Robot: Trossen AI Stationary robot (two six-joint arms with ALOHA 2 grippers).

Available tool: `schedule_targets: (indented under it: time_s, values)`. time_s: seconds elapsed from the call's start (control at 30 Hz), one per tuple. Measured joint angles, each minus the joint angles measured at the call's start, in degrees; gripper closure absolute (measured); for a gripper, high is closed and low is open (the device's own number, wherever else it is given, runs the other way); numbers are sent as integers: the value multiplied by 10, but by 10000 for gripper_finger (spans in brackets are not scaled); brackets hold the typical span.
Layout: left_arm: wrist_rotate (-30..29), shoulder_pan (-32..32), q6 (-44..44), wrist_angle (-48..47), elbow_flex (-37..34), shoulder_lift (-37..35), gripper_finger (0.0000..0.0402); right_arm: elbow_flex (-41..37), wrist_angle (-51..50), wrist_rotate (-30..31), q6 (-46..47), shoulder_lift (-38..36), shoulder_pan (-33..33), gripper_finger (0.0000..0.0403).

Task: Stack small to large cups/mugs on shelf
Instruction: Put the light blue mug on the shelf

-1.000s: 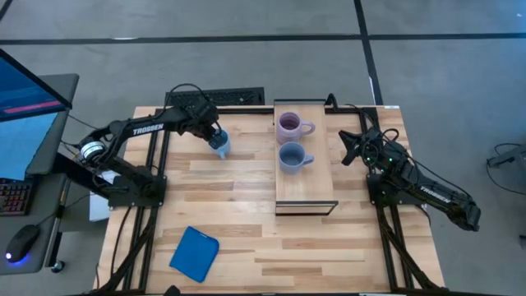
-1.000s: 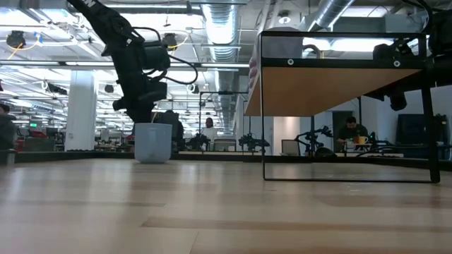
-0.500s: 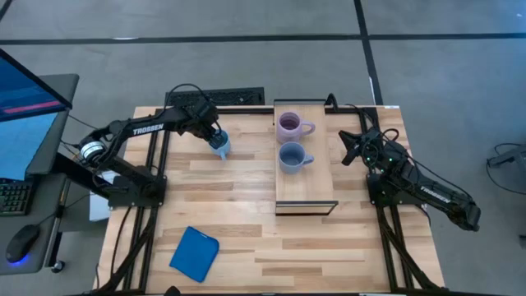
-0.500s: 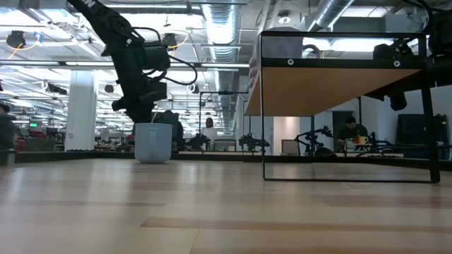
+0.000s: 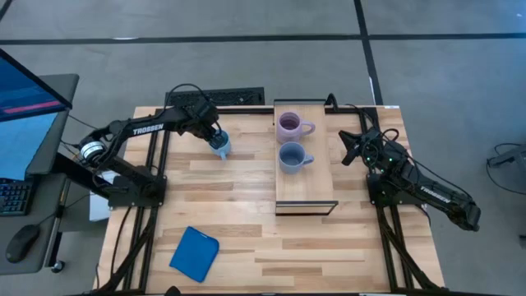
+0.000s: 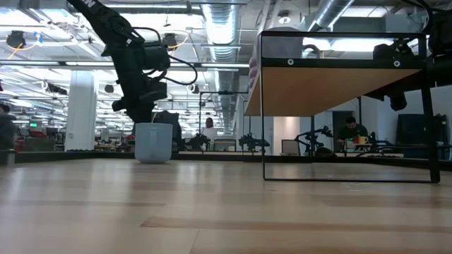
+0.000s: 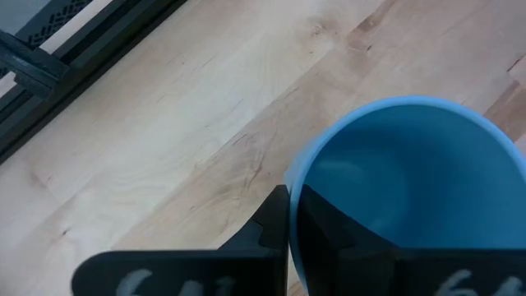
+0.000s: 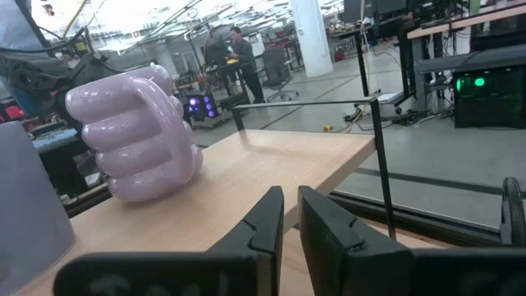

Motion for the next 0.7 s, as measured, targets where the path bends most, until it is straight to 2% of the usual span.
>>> schedule_targets:
  time_s: [0.13, 0.23, 0.5, 0.7]
  values:
    - [0, 0, -1, 0, 0, 0, 401, 0, 0, 0, 0, 0, 0, 339]
    - [4, 0, -41, -3, 1, 0, 401, 0, 0, 0, 0, 0, 0, 339]
    - [85, -1, -96, -41, 54, 2, 401, 0, 0, 0, 0, 0, 0, 339]
    - [135, -24, -107, -105, 130, 2, 401, 0, 0, 0, 0, 0, 0, 339]
